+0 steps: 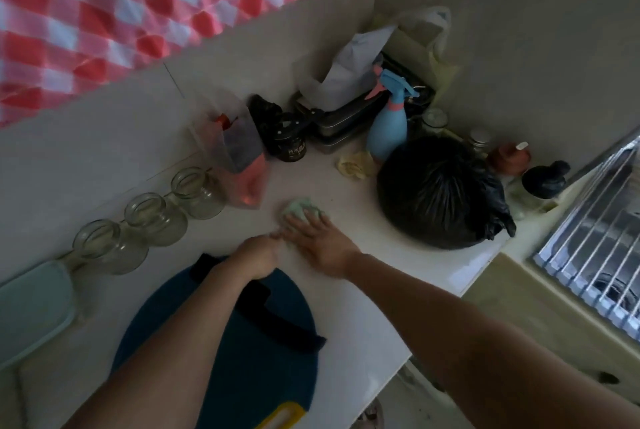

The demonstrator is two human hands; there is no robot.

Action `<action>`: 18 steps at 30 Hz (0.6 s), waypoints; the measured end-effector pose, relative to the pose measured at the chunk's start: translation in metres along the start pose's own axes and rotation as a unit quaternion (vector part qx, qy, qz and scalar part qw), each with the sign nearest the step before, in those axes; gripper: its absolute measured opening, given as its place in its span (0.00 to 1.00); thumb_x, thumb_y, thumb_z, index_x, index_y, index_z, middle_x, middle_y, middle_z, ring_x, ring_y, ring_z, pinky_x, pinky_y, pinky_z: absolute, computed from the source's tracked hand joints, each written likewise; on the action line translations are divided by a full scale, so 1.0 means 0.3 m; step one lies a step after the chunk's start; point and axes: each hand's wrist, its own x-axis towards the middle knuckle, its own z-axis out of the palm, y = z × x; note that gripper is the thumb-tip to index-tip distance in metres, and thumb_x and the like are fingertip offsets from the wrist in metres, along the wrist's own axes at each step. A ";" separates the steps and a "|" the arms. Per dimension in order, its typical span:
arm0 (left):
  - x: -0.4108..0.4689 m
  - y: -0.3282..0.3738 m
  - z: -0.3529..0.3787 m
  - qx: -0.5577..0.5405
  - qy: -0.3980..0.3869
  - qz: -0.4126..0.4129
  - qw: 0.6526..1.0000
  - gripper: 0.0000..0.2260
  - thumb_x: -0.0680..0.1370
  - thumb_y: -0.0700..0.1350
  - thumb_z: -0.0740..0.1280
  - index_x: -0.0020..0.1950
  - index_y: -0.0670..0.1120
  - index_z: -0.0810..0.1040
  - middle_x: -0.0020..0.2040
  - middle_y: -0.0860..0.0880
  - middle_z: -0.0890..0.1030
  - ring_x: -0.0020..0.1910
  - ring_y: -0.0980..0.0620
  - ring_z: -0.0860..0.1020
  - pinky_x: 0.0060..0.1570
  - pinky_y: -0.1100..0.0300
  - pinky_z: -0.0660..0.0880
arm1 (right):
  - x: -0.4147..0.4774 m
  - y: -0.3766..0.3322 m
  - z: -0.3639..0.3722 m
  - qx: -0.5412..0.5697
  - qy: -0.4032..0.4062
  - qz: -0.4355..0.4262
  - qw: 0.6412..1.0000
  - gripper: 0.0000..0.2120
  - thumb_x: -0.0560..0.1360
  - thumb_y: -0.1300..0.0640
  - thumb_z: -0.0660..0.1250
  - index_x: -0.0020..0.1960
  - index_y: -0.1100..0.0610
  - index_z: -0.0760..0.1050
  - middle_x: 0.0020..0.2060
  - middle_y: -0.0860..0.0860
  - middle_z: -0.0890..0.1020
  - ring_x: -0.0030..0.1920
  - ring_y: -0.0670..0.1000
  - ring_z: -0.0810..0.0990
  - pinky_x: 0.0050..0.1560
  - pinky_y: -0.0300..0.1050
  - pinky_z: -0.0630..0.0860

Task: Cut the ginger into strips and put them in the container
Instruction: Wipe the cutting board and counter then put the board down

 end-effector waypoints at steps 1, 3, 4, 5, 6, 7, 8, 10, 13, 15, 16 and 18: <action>0.005 -0.001 0.002 -0.007 -0.005 -0.002 1.000 0.22 0.81 0.36 0.52 0.75 0.43 0.59 0.75 0.44 0.61 0.72 0.47 0.62 0.69 0.60 0.56 | 0.022 0.025 -0.018 -0.025 -0.010 -0.002 1.000 0.23 0.84 0.51 0.47 0.78 0.46 0.48 0.78 0.49 0.47 0.77 0.58 0.42 0.73 0.52 0.34; 0.016 0.001 -0.001 -0.011 -0.013 -0.006 1.000 0.22 0.81 0.36 0.52 0.76 0.43 0.57 0.76 0.44 0.57 0.74 0.48 0.59 0.70 0.62 0.52 | 0.073 0.058 -0.044 -0.081 -0.032 0.004 0.996 0.24 0.83 0.49 0.45 0.78 0.44 0.43 0.78 0.48 0.44 0.77 0.58 0.40 0.73 0.54 0.35; 0.023 0.003 -0.001 -0.013 -0.014 -0.008 1.000 0.22 0.81 0.37 0.52 0.76 0.43 0.56 0.76 0.44 0.56 0.74 0.48 0.58 0.70 0.62 0.52 | 0.101 0.065 -0.054 -0.098 -0.045 0.014 0.994 0.24 0.83 0.47 0.44 0.77 0.42 0.42 0.78 0.47 0.43 0.77 0.58 0.38 0.73 0.55 0.35; 0.030 0.005 -0.001 -0.016 -0.015 -0.010 1.000 0.22 0.82 0.37 0.52 0.76 0.43 0.56 0.76 0.44 0.56 0.74 0.48 0.58 0.70 0.62 0.52 | 0.127 0.068 -0.066 -0.105 -0.052 0.028 0.993 0.24 0.83 0.46 0.43 0.77 0.41 0.40 0.78 0.47 0.41 0.76 0.59 0.37 0.73 0.56 0.35; 0.034 0.009 0.001 -0.017 -0.017 -0.014 1.000 0.22 0.82 0.37 0.51 0.76 0.43 0.55 0.76 0.44 0.56 0.74 0.48 0.58 0.70 0.62 0.52 | 0.147 0.069 -0.073 -0.102 -0.055 0.047 0.992 0.24 0.82 0.44 0.41 0.76 0.39 0.39 0.78 0.47 0.41 0.76 0.60 0.36 0.73 0.58 0.35; 0.036 0.013 0.002 -0.019 -0.020 -0.022 0.999 0.22 0.82 0.37 0.50 0.76 0.42 0.54 0.77 0.44 0.55 0.74 0.48 0.57 0.70 0.61 0.51 | 0.161 0.071 -0.079 -0.091 -0.058 0.073 0.991 0.24 0.82 0.42 0.40 0.76 0.38 0.38 0.77 0.47 0.40 0.76 0.61 0.35 0.73 0.59 0.35; 0.036 0.016 0.003 -0.023 -0.022 -0.028 0.999 0.22 0.82 0.36 0.49 0.77 0.43 0.53 0.77 0.45 0.54 0.75 0.49 0.56 0.70 0.61 0.50 | 0.166 0.073 -0.081 -0.073 -0.058 0.104 0.990 0.24 0.81 0.41 0.40 0.76 0.37 0.38 0.77 0.47 0.39 0.75 0.62 0.35 0.73 0.60 0.35; 0.034 0.011 0.011 -0.035 -0.030 -0.033 0.998 0.23 0.82 0.36 0.49 0.77 0.43 0.51 0.77 0.45 0.52 0.75 0.49 0.54 0.71 0.61 0.48 | 0.153 0.065 -0.074 -0.030 -0.053 0.169 0.984 0.25 0.81 0.39 0.39 0.75 0.37 0.37 0.77 0.47 0.37 0.75 0.63 0.34 0.73 0.61 0.35; 0.027 0.008 0.023 -0.039 -0.034 -0.033 0.998 0.23 0.82 0.35 0.51 0.77 0.43 0.51 0.77 0.45 0.51 0.76 0.49 0.53 0.71 0.62 0.47 | 0.109 0.039 -0.052 0.018 -0.029 0.242 0.970 0.25 0.80 0.38 0.39 0.75 0.37 0.36 0.76 0.48 0.35 0.74 0.63 0.32 0.71 0.61 0.33; 0.020 0.018 0.028 -0.030 -0.024 -0.039 0.998 0.23 0.81 0.35 0.52 0.76 0.42 0.52 0.77 0.44 0.52 0.75 0.48 0.55 0.71 0.61 0.49 | 0.072 0.036 -0.048 0.036 -0.015 0.276 0.960 0.26 0.80 0.38 0.40 0.75 0.38 0.36 0.76 0.49 0.36 0.74 0.63 0.32 0.71 0.60 0.32; 0.015 0.025 0.029 -0.022 -0.019 -0.040 0.999 0.23 0.81 0.35 0.52 0.76 0.42 0.52 0.77 0.44 0.54 0.75 0.47 0.56 0.71 0.60 0.51 | 0.050 0.034 -0.048 0.042 -0.010 0.292 0.955 0.26 0.80 0.38 0.40 0.75 0.39 0.36 0.76 0.50 0.36 0.74 0.63 0.32 0.72 0.60 0.32; 0.012 0.032 0.035 -0.015 -0.018 -0.038 0.999 0.23 0.81 0.35 0.51 0.76 0.41 0.53 0.76 0.43 0.55 0.74 0.47 0.58 0.70 0.59 0.53 | 0.007 0.027 -0.046 0.054 0.003 0.325 0.944 0.26 0.81 0.39 0.39 0.76 0.40 0.36 0.76 0.50 0.36 0.74 0.63 0.32 0.72 0.58 0.32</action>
